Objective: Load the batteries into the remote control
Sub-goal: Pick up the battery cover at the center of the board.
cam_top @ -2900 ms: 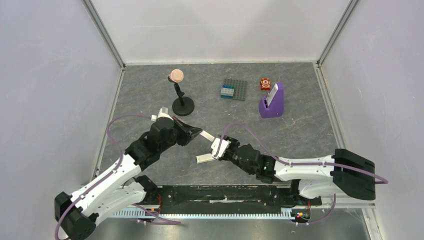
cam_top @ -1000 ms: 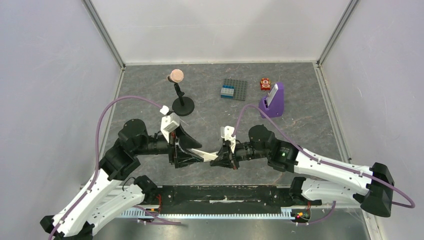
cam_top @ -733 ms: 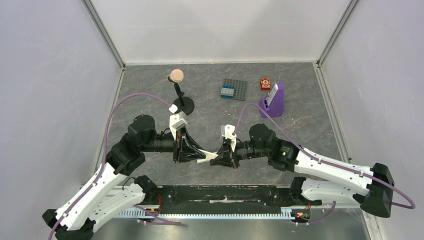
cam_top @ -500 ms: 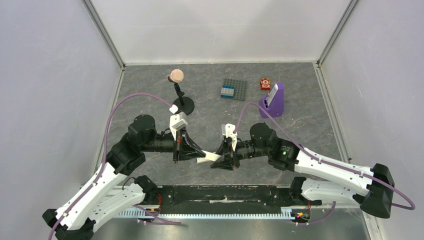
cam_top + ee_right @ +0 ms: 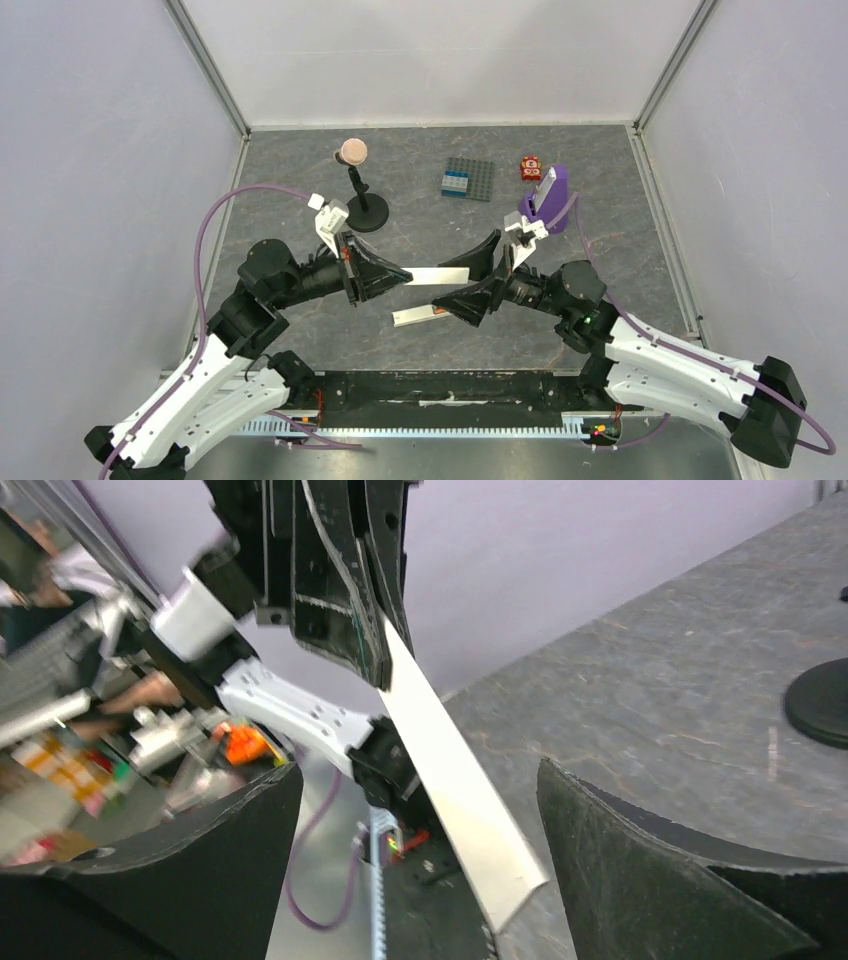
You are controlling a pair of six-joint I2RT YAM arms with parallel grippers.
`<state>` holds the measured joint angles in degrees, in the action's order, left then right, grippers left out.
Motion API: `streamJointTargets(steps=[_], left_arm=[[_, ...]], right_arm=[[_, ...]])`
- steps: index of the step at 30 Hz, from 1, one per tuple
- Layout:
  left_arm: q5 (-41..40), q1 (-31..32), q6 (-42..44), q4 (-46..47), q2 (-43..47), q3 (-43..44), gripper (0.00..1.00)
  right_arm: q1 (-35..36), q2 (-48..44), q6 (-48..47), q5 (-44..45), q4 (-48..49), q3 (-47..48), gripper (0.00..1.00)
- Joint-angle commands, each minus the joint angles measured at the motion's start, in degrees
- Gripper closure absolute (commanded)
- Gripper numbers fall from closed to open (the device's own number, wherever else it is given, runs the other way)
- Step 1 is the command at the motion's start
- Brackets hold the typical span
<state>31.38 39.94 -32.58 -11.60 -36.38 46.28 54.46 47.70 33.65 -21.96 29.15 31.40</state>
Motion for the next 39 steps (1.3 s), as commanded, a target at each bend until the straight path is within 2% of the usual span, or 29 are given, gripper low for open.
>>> streamJointTargets(steps=[1,6,13,16,23,28,31,34,35,36,37,39], left_arm=[[-3.5,0.1,-13.2,11.2,0.7,-2.2,0.98],[-5.3,0.2,-16.8,13.5,2.7,-3.2,0.98],[-4.6,0.1,-16.7,10.3,3.1,-3.4,0.98],[-4.6,0.1,-16.3,8.7,3.7,-3.2,0.98],[-3.5,0.1,-12.5,3.8,3.7,-1.1,0.98],[-3.0,0.1,-11.0,1.9,3.3,-0.3,0.98],[-2.9,0.1,-11.0,2.2,2.9,-0.1,0.98],[-3.0,0.1,-11.1,2.2,2.7,-0.2,0.97],[-2.8,0.1,-10.7,1.8,2.6,0.0,0.91],[-2.8,0.1,-10.1,1.0,2.6,0.2,0.77],[-3.2,0.1,-8.9,-0.6,2.8,1.0,0.57],[-7.3,0.1,-5.8,-7.8,3.1,3.6,0.41]], right_arm=[[-0.5,1.7,17.9,4.3,19.9,-3.2,0.13],[-1.3,3.2,25.1,4.6,27.9,-5.2,0.35],[-2.1,3.8,25.1,4.1,25.2,-3.2,0.55],[-2.4,4.5,25.1,3.5,23.7,-2.6,0.60],[-3.3,4.7,25.0,2.4,20.8,-2.2,0.62],[-3.7,5.4,24.4,0.3,18.8,-1.4,0.68],[-3.6,6.0,24.7,-1.1,18.4,-1.5,0.80],[-3.7,6.2,24.8,-1.7,17.9,-1.4,0.97],[-3.7,6.1,24.2,-1.6,16.6,-1.2,1.00],[-3.8,6.1,23.2,-1.4,15.5,-1.0,1.00],[-4.0,6.0,22.1,-1.2,13.4,-1.0,1.00],[-4.8,5.8,19.0,-0.6,8.5,-1.5,1.00]])
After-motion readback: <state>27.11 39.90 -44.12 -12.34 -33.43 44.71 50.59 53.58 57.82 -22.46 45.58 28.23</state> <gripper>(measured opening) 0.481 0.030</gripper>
